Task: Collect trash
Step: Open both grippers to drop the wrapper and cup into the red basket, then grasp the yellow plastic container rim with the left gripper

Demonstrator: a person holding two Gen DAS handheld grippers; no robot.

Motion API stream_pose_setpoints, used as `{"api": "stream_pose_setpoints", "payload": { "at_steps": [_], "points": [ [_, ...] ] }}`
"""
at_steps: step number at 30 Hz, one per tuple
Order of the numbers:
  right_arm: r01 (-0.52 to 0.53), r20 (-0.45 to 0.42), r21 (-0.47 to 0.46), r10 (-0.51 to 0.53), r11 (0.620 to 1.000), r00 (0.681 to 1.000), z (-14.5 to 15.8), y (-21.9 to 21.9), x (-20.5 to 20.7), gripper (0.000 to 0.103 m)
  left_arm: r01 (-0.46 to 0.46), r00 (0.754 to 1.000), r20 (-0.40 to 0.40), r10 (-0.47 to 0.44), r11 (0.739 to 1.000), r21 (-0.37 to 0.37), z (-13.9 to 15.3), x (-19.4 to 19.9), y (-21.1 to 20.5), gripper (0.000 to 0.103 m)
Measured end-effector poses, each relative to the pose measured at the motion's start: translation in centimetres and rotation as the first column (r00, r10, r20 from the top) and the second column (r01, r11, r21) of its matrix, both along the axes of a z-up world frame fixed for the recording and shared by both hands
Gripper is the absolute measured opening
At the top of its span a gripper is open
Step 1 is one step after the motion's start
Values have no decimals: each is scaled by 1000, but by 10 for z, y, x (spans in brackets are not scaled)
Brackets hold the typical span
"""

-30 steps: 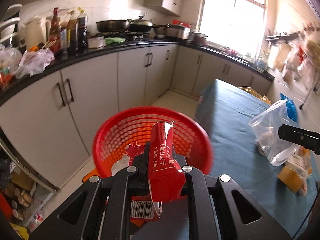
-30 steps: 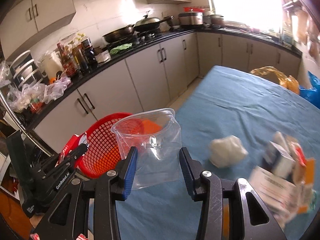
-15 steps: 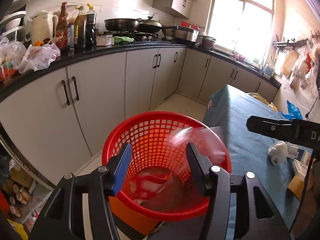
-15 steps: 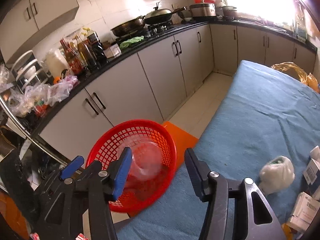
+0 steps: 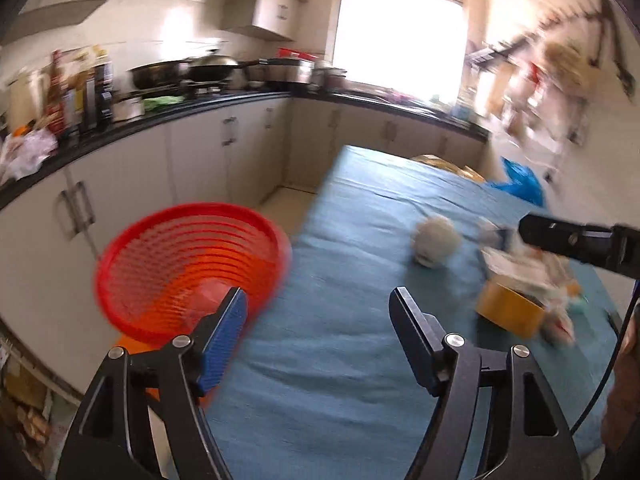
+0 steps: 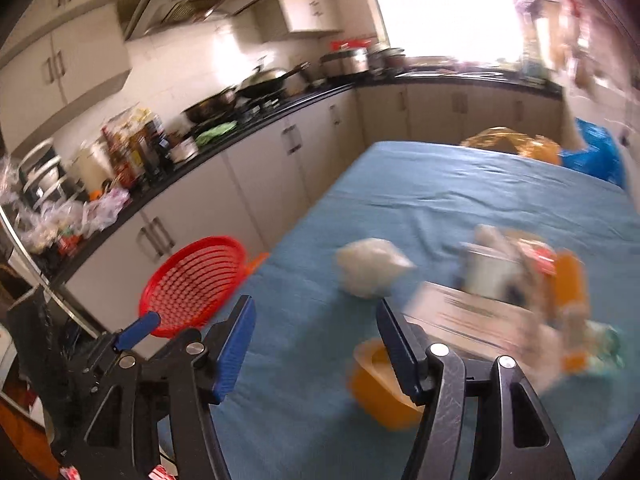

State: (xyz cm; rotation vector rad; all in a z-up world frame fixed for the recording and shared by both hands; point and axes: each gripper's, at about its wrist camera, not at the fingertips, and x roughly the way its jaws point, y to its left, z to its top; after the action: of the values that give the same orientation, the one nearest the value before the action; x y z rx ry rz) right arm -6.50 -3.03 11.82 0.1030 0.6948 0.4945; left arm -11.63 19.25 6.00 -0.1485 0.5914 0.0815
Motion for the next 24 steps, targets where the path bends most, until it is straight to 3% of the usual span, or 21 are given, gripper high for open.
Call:
{"api": "stream_pose_setpoints", "payload": {
  "at_steps": [6,9,12,16,19,22,23,24],
  "points": [
    [167,-17,43,-166,985,986,-2,-90,-11,70,146,988,-51,-145,989,17,-9,6,-60,74],
    [228,-37,72,-226,971,974,-6,-124,-15,70,187,980,-74,-186,982,-4,-9,11,-76,83],
    [255,-50,95,-251,962,967,-8,-141,-16,70,225,966,-110,-232,972,-72,-9,21,-88,84],
    [253,-49,119,-249,960,967,-9,-149,-19,70,221,939,-193,-284,931,-291,-13,48,-87,84],
    [251,-42,124,-248,960,968,-9,-149,-20,70,182,927,-244,-285,910,-372,-20,67,-88,84],
    [255,-47,134,-251,958,967,-13,-157,-19,70,161,915,-279,-291,898,-409,-27,80,-95,83],
    [259,-49,137,-254,956,966,-13,-159,-19,70,158,913,-286,-293,897,-414,-29,83,-97,81],
    [264,-52,142,-259,954,964,-14,-163,-18,70,160,910,-292,-294,899,-407,-31,87,-103,72]
  ]
}}
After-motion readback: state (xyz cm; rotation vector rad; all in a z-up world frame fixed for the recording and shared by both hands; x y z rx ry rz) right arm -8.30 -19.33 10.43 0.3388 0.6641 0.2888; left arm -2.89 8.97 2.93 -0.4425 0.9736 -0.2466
